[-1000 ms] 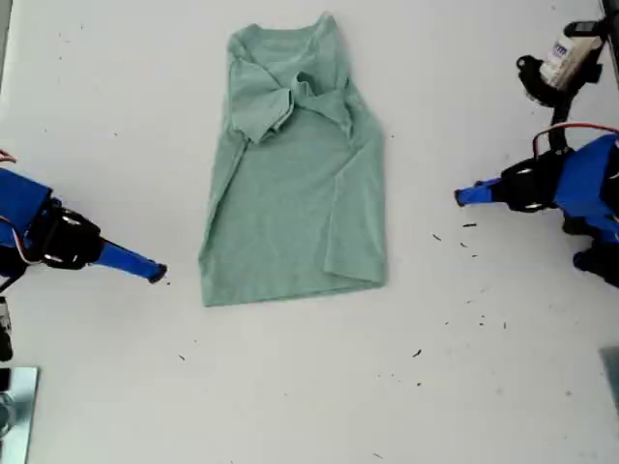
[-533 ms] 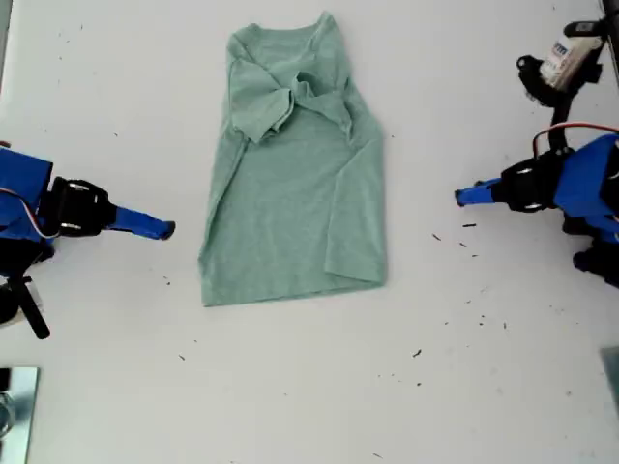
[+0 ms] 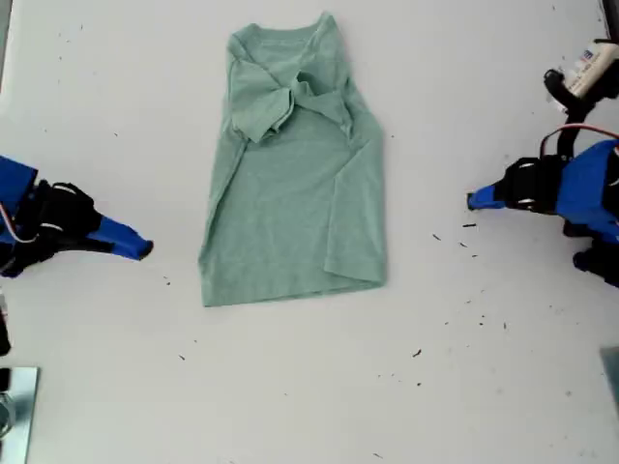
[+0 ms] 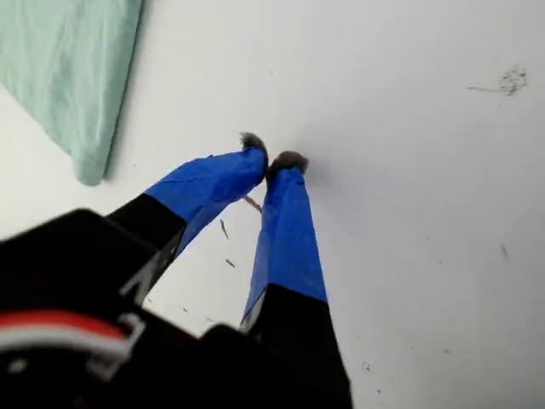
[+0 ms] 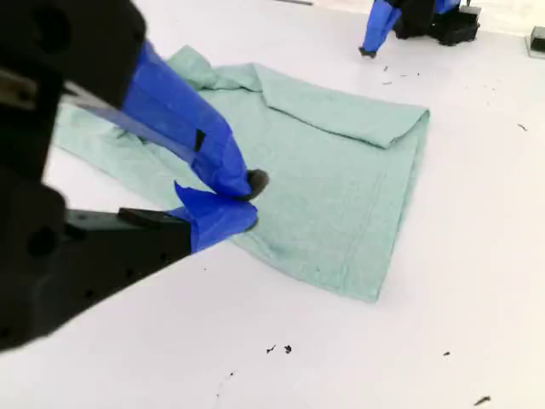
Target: Fold t shirt
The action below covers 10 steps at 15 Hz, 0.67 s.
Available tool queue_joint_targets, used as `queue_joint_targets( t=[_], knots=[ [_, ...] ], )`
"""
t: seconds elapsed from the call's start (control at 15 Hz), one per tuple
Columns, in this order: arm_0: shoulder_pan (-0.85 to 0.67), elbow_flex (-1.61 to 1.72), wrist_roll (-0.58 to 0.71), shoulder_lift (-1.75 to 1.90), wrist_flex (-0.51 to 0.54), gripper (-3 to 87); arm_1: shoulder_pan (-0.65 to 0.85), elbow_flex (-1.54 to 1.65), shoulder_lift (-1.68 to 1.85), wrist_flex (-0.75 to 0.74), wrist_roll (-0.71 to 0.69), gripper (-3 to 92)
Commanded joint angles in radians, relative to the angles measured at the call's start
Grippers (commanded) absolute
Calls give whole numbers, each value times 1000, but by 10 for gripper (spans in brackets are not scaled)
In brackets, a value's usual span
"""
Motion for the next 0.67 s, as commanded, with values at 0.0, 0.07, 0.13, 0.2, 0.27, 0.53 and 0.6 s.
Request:
queue_joint_targets(
  t=[0.0,0.07,0.13,0.2,0.27,0.53,0.6],
  knots=[
    [31,-474,-54,-557,140,-2,21,35,12,3,-37,19],
    [31,-709,-55,-746,282,-2,15,35,12,3,-37,19],
    [37,-927,-60,-919,431,-2,14,35,12,3,-38,19],
    [41,-1071,-25,-1042,476,-2,18,37,12,2,-38,19],
    [35,-1150,12,-1138,482,-2,21,37,12,2,-46,19],
    [2,-1324,178,-1335,482,139,0,41,12,-8,-54,19],
    [2,-1322,183,-1336,482,219,-9,41,12,-8,-52,19]
  ],
)
